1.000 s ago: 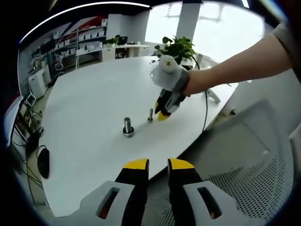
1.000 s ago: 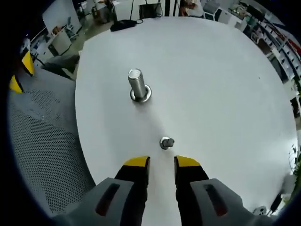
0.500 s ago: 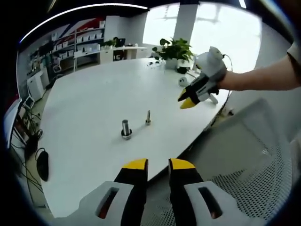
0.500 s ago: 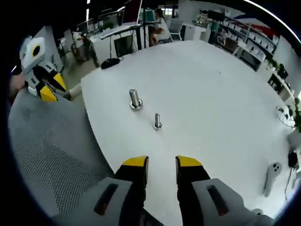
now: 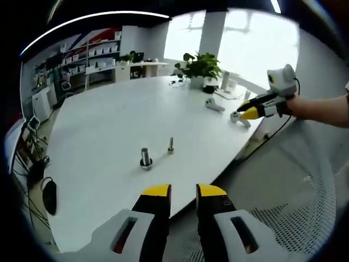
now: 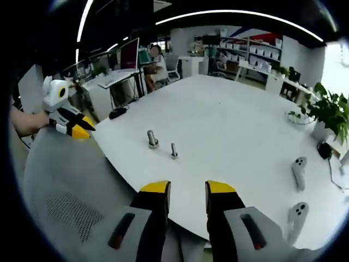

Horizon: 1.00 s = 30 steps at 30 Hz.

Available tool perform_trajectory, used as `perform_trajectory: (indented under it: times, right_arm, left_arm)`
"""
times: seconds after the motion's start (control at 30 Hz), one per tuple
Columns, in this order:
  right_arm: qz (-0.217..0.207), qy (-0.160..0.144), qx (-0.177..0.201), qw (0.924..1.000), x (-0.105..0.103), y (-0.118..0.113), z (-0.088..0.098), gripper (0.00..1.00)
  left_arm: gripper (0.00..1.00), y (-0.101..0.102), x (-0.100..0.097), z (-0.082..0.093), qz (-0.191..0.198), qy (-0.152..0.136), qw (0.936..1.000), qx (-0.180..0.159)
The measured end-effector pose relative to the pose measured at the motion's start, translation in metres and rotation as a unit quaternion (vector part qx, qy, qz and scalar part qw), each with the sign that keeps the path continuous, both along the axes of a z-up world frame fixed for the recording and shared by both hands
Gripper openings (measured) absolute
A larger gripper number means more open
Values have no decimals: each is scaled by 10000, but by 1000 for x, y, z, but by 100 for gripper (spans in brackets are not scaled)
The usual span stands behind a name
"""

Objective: Place the washer onto the threaded stud by aligning its center hole with the stud, sliding it down to the base, and recovering from edge contact or off-axis alignment until the washer reaches the visible bottom stop.

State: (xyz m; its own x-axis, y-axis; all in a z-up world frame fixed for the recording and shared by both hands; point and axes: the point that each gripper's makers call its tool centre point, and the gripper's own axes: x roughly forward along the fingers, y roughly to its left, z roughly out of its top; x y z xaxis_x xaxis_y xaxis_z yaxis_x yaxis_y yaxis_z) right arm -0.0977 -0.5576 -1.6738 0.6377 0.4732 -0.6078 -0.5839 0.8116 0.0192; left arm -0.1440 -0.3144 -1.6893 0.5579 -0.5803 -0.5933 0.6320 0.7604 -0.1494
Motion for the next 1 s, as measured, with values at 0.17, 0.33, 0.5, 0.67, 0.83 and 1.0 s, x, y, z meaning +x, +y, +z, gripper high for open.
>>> perform_trajectory:
  times: [0.17, 0.33, 0.5, 0.67, 0.83, 1.0]
  right_arm:
    - [-151, -209, 103, 9996, -9, 3, 3, 28]
    - [-185, -324, 165, 9992, -14, 4, 2, 28]
    - [-179, -182, 192, 9995, -14, 3, -6, 28]
    - [-216, -94, 281, 9993, -14, 2, -8, 28]
    - [-226, -67, 275, 9993, -14, 0, -9, 27]
    - [-360, -88, 314, 9988, -11, -4, -7, 25]
  left_arm:
    - [17, -1, 0, 4, -17, -119, 9999, -86]
    - [17, 1, 4, 14, 99, -370, 9989, -254]
    - [17, -1, 5, 16, 97, -409, 9987, -282]
    - [17, -2, 5, 15, 64, -409, 9988, -256]
    - [17, -2, 4, 15, 72, -394, 9989, -240]
    - [17, -1, 5, 14, 92, -389, 9989, -229]
